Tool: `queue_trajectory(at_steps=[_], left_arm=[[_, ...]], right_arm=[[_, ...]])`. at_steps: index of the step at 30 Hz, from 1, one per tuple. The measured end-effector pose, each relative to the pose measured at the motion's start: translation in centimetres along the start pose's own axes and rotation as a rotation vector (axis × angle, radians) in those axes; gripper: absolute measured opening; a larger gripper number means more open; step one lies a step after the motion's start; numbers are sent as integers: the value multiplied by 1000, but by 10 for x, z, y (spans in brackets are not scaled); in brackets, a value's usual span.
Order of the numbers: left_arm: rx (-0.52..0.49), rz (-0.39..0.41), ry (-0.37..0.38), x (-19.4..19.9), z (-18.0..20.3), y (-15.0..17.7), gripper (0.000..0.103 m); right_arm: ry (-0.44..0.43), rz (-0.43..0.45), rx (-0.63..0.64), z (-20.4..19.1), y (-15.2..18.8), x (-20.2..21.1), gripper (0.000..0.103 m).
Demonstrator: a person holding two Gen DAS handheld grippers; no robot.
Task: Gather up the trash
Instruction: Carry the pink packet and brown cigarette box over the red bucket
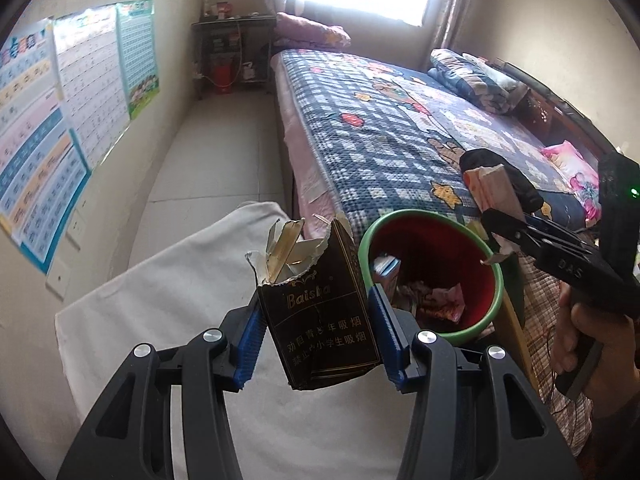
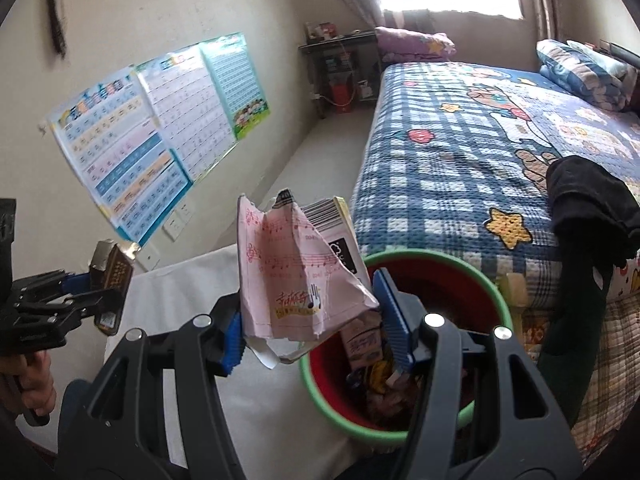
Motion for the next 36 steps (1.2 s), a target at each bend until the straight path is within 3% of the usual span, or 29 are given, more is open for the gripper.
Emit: queue_trajectory(at_steps=[6, 12, 20, 27, 32, 36], left_arm=[[-24, -7, 18, -16, 10, -17, 47], [-27, -23, 73, -38, 34, -16, 47], [-28, -21, 142, -54, 82, 24, 48], [-49, -88, 175, -65, 106, 67, 47], [-41, -91, 197, -74, 106, 54, 46], [-39, -80, 205, -86, 106, 31, 46]], right_arm=[[28, 26, -35, 25, -16, -8, 56], [55, 22, -55, 44, -10, 4, 56], [103, -55, -10, 47, 44, 34, 56], [147, -114, -40, 59, 97, 41, 56], [148, -129, -74, 68, 100, 28, 56], [130, -115, -79, 70, 82, 13, 56]])
Point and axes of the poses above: each gripper's, at about its wrist camera, not at the fingertips, and x roughly against the way its jaws point, z to its right, y to its underside, the point moved 8 cm from there along -x, roughly the way its jaws point, and after that the axes turned 1 degree about -y, right-handed, at the moved point
